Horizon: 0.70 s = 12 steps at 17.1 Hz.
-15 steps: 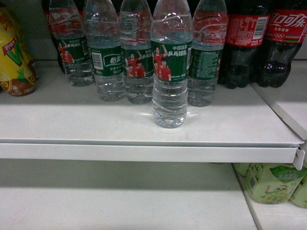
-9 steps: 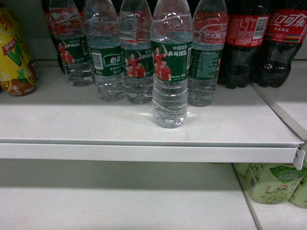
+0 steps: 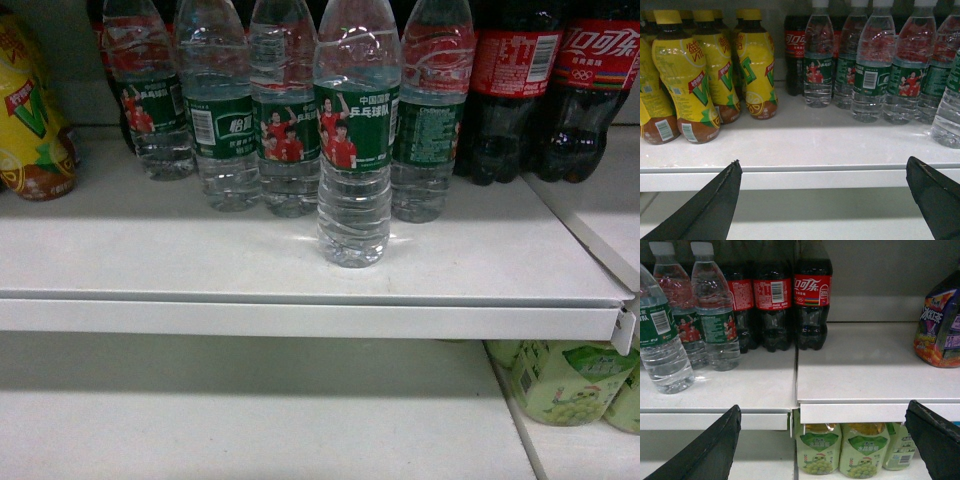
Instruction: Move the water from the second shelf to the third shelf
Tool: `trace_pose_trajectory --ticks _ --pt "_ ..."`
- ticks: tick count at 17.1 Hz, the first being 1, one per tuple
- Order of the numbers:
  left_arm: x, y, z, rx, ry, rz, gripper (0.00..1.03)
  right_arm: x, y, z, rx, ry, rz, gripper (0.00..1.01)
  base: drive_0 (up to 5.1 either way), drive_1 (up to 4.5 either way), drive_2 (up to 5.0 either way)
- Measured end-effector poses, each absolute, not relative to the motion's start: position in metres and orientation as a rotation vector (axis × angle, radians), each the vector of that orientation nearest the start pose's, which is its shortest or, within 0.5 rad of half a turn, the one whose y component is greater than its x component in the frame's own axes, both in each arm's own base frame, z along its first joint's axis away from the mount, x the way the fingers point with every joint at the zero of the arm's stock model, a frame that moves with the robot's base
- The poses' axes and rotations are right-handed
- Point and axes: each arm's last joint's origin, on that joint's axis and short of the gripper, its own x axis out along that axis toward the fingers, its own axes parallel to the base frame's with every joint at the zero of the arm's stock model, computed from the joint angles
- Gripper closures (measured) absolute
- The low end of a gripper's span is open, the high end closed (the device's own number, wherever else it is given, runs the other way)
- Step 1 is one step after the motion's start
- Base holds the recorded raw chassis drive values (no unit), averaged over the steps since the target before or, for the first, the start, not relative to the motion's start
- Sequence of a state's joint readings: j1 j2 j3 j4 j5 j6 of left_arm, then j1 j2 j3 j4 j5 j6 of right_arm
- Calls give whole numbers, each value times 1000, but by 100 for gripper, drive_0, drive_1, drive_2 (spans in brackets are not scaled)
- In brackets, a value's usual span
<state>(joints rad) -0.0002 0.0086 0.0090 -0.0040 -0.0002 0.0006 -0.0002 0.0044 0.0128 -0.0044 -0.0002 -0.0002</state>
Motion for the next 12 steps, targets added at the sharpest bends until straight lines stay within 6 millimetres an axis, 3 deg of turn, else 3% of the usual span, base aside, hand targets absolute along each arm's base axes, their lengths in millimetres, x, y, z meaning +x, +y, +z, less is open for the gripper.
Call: trace_pose_trajectory --ticks 2,3,5,7,8,12 --pt "98 0 166 1 4 0 5 101 -2 167 44 57 29 3 0 0 0" --pt "98 0 166 1 2 0 5 110 -8 180 65 63 10 3 0 0 0" --pt "98 0 166 1 4 0 5 131 -13 231 51 -57 23 3 0 0 0" --pt "98 0 166 1 3 0 5 150 -11 259 38 -105 47 3 0 0 0" --pt "98 0 166 1 3 0 5 162 -6 265 32 -90 72 3 0 0 0" --pt "98 0 166 1 3 0 5 187 31 250 -7 5 223 3 0 0 0"
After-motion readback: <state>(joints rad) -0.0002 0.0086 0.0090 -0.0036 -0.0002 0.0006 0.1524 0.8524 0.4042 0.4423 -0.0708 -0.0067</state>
